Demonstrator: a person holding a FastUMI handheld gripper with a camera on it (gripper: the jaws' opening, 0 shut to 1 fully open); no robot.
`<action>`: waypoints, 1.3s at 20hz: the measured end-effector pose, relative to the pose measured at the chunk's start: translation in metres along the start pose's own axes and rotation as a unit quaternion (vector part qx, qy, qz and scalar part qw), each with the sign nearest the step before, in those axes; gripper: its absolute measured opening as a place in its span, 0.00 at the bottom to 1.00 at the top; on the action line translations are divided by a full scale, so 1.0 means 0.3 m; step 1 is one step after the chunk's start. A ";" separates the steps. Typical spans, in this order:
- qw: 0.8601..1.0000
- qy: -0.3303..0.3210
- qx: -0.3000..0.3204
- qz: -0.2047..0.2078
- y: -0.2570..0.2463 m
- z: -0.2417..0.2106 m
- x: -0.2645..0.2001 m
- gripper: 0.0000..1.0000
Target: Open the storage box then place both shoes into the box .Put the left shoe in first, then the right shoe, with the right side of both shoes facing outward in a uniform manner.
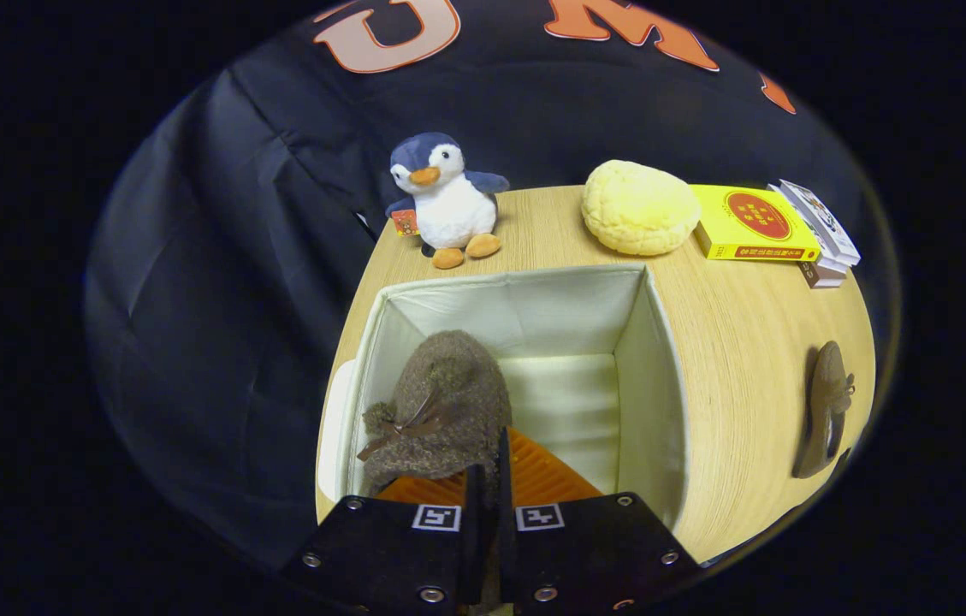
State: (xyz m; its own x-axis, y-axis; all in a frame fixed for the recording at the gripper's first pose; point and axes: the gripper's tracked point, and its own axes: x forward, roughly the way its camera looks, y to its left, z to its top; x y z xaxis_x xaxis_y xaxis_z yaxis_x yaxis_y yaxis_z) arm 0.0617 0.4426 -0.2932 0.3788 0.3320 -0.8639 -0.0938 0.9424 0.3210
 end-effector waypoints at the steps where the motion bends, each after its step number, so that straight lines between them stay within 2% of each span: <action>1: 1.000 0.004 0.001 0.001 0.009 -0.009 0.014 0.09; 4: 0.999 0.037 -0.016 0.007 0.025 -0.064 0.042 0.09; 6: 0.997 0.057 -0.037 0.044 0.064 -0.100 0.035 0.20; 7: 0.995 0.058 -0.040 0.071 0.096 -0.109 0.021 0.44; 9: 0.993 0.037 -0.048 0.102 0.131 -0.085 -0.039 0.63; 12: 0.989 0.001 -0.058 0.137 0.142 -0.037 -0.149 0.77; 15: 0.985 -0.026 -0.052 0.160 0.085 -0.003 -0.266 0.94; 17: 0.984 -0.050 -0.046 0.165 0.009 0.035 -0.335 0.99; 19: 0.983 -0.077 -0.041 0.160 -0.095 0.074 -0.379 0.98; 22: 0.987 -0.093 -0.045 0.126 -0.294 0.088 -0.402 0.99; 26: 0.989 -0.104 -0.035 0.103 -0.507 0.096 -0.426 0.98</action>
State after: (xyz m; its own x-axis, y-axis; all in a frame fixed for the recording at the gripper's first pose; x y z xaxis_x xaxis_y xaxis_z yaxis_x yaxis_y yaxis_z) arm 0.0542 0.2557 -0.2204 0.5256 0.5087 -0.6819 -0.2495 0.8585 0.4481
